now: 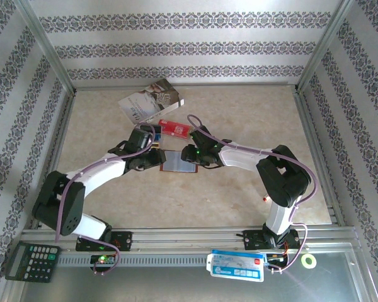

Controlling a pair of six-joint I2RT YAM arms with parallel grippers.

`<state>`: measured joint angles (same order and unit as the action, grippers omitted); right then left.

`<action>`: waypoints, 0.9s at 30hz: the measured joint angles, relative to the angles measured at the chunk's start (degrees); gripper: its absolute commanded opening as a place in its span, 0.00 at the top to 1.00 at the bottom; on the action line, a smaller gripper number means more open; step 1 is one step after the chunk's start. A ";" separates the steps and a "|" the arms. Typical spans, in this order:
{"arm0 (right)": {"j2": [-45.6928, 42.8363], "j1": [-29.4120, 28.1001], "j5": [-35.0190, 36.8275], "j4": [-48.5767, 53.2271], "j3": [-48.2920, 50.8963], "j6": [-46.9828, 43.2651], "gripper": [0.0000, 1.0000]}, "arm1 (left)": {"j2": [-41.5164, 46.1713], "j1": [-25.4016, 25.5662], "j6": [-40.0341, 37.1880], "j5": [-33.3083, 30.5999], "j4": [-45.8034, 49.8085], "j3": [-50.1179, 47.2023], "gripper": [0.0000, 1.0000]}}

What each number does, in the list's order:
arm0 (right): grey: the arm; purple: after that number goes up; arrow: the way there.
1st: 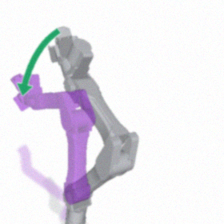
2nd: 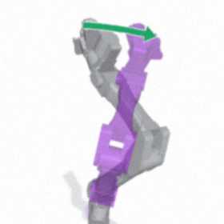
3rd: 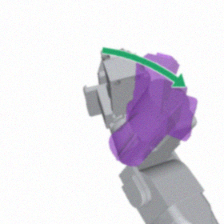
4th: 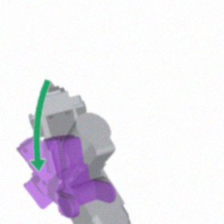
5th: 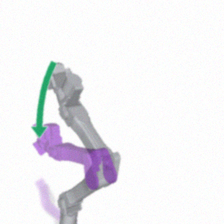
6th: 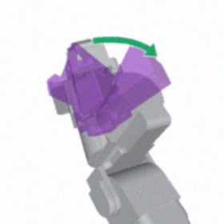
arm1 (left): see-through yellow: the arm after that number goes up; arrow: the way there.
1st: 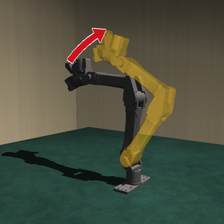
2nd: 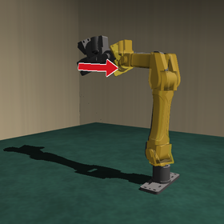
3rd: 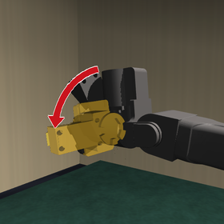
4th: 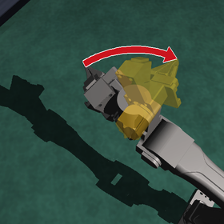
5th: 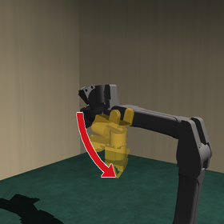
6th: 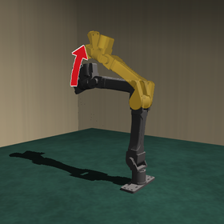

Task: Take the credit cards out of the card holder

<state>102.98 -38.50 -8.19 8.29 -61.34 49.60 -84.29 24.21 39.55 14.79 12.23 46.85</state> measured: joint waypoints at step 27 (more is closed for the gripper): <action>3.50 1.27 -3.23 -4.96 2.01 3.21 0.56 | -13.38 3.17 -0.11 -1.95 0.52 5.27 0.76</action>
<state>106.48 -37.23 -11.42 3.33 -59.33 52.82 -97.67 27.38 39.44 12.84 12.75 52.12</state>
